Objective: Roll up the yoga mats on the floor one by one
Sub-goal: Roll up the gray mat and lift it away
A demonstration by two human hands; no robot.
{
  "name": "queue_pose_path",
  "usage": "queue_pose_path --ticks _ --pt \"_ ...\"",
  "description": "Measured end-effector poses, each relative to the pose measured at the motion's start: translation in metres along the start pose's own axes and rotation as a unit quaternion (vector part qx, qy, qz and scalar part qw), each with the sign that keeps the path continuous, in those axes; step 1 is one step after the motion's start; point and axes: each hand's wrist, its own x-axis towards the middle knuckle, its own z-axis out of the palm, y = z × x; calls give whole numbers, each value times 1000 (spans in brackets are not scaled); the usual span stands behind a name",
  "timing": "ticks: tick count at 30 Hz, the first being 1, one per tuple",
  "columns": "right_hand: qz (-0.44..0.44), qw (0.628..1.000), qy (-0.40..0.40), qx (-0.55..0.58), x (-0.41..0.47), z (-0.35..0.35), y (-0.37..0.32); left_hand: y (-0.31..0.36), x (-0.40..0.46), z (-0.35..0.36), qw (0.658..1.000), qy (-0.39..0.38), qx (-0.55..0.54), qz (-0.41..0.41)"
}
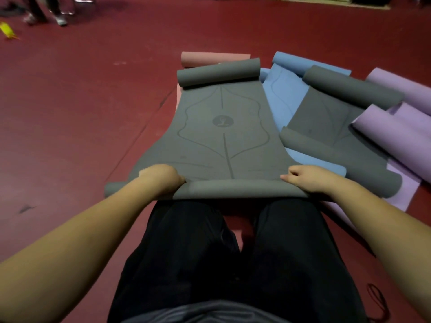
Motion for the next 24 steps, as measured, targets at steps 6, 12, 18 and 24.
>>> queue_pose_path --ticks 6,12,18,24 --pt "18 999 35 -24 8 3 0 -4 5 18 988 136 -73 8" --pt "34 998 32 -49 14 1 0 3 -9 33 940 330 -51 69" --pt "29 998 32 -41 17 -3 -4 6 -20 66 924 373 -9 81" --pt "6 977 201 -70 -3 14 -4 0 -3 51 931 351 -18 100"
